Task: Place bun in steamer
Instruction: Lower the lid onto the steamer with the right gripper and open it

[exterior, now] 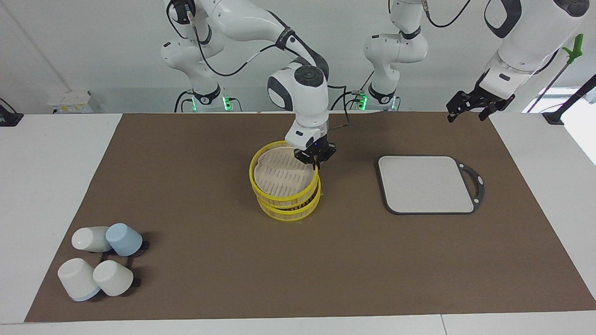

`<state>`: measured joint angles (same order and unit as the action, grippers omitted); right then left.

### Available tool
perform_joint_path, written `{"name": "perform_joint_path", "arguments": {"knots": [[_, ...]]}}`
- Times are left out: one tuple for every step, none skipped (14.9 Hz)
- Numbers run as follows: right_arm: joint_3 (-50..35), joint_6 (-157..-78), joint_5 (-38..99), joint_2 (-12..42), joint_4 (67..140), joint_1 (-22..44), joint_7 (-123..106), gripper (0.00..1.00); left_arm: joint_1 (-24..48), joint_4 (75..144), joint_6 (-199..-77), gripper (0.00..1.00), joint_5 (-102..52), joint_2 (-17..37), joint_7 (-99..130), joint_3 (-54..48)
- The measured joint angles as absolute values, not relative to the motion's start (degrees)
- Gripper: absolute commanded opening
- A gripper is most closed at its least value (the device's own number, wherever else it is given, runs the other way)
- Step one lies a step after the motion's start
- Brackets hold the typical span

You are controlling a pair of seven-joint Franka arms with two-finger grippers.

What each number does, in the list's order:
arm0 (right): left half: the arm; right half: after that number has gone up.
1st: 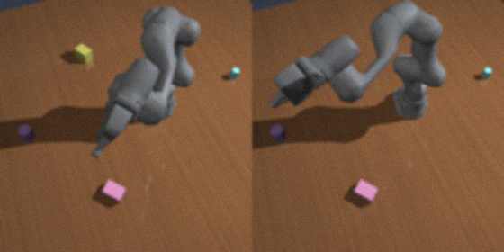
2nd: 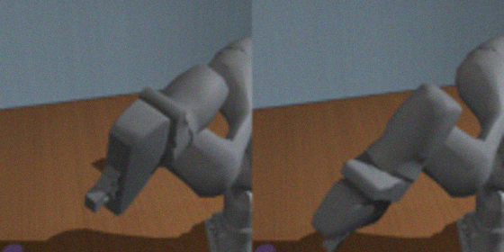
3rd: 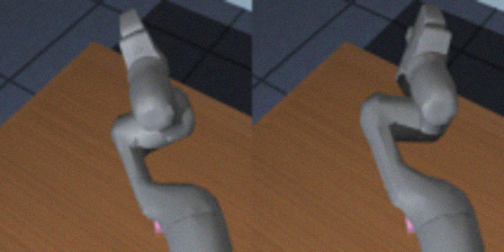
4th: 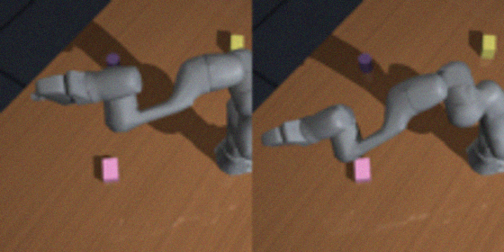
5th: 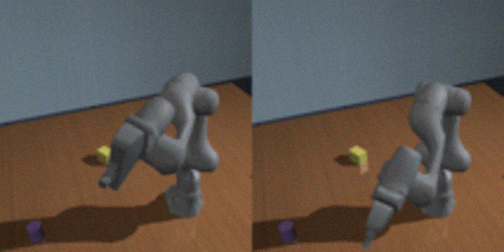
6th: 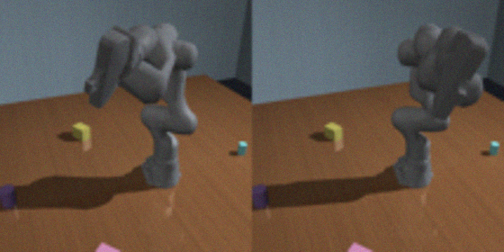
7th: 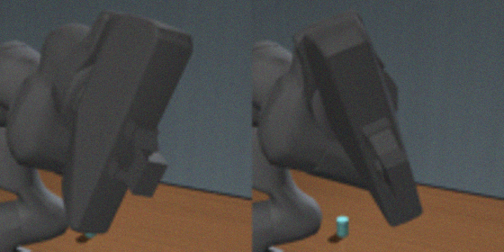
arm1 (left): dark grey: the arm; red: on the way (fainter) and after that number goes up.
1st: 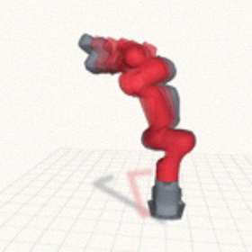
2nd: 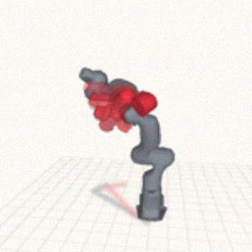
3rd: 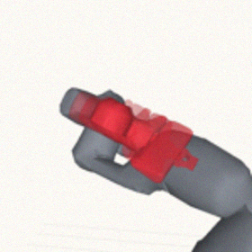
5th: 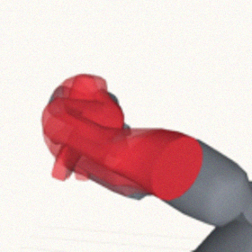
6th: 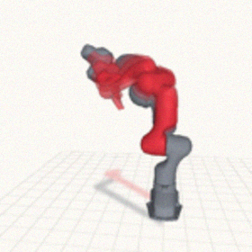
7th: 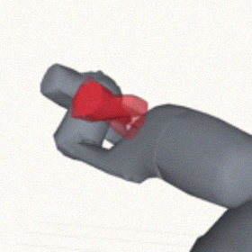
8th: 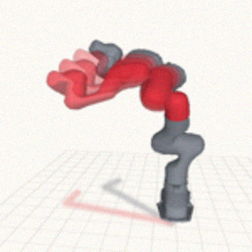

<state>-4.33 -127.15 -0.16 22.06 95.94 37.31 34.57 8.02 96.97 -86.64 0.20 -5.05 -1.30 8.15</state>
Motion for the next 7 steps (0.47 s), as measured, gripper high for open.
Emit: {"name": "perform_joint_path", "arguments": {"knots": [[-4.33, -127.6, -0.2, 22.23, 95.95, 37.38, 34.57, 0.0, 8.01, 96.97, -86.61, 1.0, 0.19, -5.13, -1.3, 8.15], [-4.27, -128.01, -0.21, 22.31, 95.97, 37.37, 34.57, 0.0, 8.0, 96.97, -86.6, 1.0, 0.18, -5.16, -1.3, 8.15], [-4.16, -128.81, -0.21, 22.33, 96.03, 37.34, 34.58, 0.0, 8.0, 96.97, -86.59, 1.0, 0.18, -5.16, -1.3, 8.15], [-4.03, -129.59, -0.24, 22.38, 96.09, 37.26, 34.58, 0.0, 8.0, 96.97, -86.59, 1.0, 0.12, -5.17, -1.3, 8.15], [-3.91, -130.03, -0.31, 22.43, 96.1, 37.14, 34.57, 0.0, 7.99, 96.97, -86.59, 1.0, 0.04, -5.17, -1.3, 8.15], [-3.8, -130.29, -0.36, 22.47, 96.13, 37.02, 34.57, 0.0, 7.98, 96.97, -86.59, 1.0, 0.01, -5.18, -1.3, 8.17], [-3.69, -130.43, -0.37, 22.49, 96.23, 36.98, 34.57, 0.0, 7.96, 96.97, -86.59, 1.0, 0.0, -5.18, -1.3, 8.19]]}}
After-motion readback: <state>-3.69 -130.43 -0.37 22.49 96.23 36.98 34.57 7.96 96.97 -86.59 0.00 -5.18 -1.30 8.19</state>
